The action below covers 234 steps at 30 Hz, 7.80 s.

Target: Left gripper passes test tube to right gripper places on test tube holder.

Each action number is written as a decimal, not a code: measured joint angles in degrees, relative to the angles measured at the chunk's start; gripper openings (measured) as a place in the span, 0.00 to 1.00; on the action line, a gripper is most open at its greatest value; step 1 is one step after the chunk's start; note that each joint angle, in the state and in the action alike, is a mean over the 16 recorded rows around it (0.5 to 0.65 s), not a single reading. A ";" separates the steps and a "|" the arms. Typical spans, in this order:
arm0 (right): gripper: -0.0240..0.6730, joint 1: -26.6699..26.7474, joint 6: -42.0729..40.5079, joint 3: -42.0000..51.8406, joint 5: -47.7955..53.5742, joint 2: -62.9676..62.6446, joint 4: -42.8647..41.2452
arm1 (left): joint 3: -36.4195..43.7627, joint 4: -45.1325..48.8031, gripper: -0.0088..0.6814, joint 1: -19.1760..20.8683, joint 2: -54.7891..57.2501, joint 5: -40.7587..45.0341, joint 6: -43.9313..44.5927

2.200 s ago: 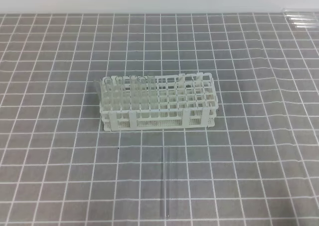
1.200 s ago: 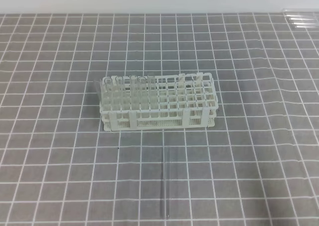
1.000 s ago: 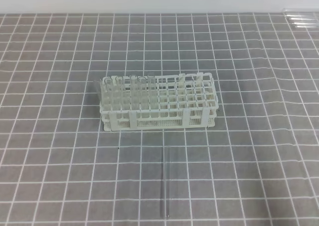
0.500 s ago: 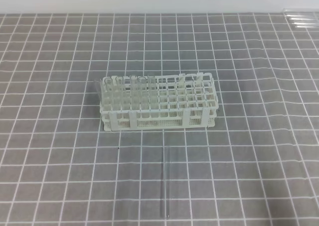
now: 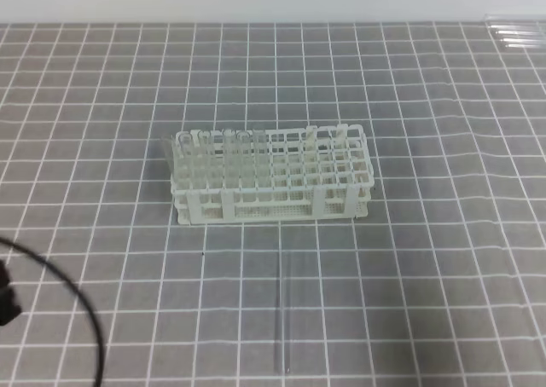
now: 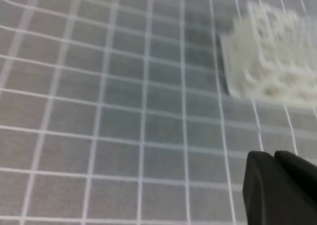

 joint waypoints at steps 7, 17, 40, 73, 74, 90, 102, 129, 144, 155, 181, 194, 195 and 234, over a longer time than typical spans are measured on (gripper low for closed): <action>0.02 0.00 -6.76 -8.31 12.50 7.66 0.66 | -7.38 -13.02 0.01 -1.71 14.32 8.77 16.46; 0.02 0.00 -12.10 -11.65 17.34 10.46 1.14 | -13.13 -18.37 0.01 -14.26 30.28 8.48 18.38; 0.02 0.00 -15.37 -11.49 18.43 10.49 3.20 | -40.72 2.78 0.04 -42.29 63.01 16.77 -4.93; 0.02 0.00 -16.32 -11.43 17.72 10.49 5.32 | -42.21 13.84 0.56 -42.29 66.44 15.53 -15.32; 0.02 0.00 -16.32 -11.43 17.70 10.49 5.37 | -42.21 13.87 0.56 -42.42 66.57 15.69 -15.57; 0.02 0.00 -16.34 -11.43 17.66 10.49 5.83 | -42.23 14.44 0.56 -45.95 72.36 17.03 -17.66; 0.02 0.00 -16.34 -11.43 17.62 10.49 6.01 | -42.35 17.44 0.48 -46.21 74.06 17.23 -16.78; 0.02 0.00 -16.91 -11.43 18.07 10.49 6.09 | -45.01 17.99 0.12 -46.25 73.45 21.05 -6.18; 0.02 0.00 -20.31 -12.65 21.64 13.38 10.91 | -38.22 16.78 0.11 -46.22 52.95 12.61 -0.36; 0.02 2.13 -29.44 -17.81 23.32 22.72 23.00 | -17.66 18.09 0.10 -43.61 31.28 -4.70 -5.21; 0.02 42.07 -27.75 -34.80 -9.43 40.54 8.75 | 0.90 16.83 0.10 -39.43 24.14 -42.30 -9.30; 0.02 53.88 -35.18 -16.97 -50.20 33.45 3.58 | 0.98 16.82 0.05 -39.39 24.37 -44.42 -7.54; 0.02 54.41 -35.33 -15.87 -52.56 33.22 3.46 | 0.98 16.83 0.06 -39.40 24.51 -44.35 -7.55; 0.66 56.71 -18.99 -27.72 -50.76 44.97 -0.62 | 13.28 26.27 0.09 -39.40 27.93 -73.79 -10.31</action>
